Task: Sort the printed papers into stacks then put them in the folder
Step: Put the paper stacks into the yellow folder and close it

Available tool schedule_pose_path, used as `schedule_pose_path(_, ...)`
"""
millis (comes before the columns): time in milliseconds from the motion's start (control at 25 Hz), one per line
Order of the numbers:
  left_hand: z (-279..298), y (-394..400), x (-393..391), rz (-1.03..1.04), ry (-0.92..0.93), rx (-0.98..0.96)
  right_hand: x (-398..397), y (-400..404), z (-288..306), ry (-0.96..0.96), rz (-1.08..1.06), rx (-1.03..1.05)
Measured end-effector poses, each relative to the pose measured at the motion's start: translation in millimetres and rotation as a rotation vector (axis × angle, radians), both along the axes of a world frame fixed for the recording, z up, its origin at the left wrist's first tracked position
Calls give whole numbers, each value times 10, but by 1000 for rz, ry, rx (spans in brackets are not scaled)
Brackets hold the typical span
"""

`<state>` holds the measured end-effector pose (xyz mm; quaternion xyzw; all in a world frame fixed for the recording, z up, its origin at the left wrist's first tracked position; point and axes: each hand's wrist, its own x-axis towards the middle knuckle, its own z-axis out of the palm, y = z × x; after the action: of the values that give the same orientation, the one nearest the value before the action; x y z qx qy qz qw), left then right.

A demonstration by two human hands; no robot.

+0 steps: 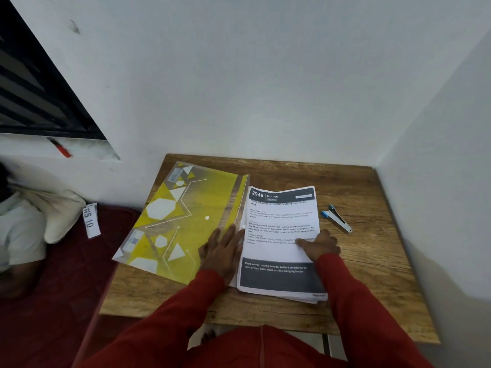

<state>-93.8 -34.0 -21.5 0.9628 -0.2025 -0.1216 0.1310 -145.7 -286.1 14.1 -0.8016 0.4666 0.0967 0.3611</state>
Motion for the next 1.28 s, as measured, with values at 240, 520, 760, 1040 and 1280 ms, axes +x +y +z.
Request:
schedule_pose_path(240, -8, 48, 15, -2, -2, -34, -15, 8, 61, -327, -165, 317)
schedule_pose_path(520, 16, 49, 48, -56, 52, 17, -362, -337, 187, -426, -207, 32)
schedule_pose_path(760, 97, 137, 156, 3, -12, -85, -550, -525, 158, -436, -231, -72)
schedule_pose_path(1040, 324, -207, 173, -42, 66, -165, -554, -416, 217, -550, -106, -289)
schedule_pose_path(1280, 455, -726, 136, -83, 276, -578, -598, -436, 308, -677, -175, 160)
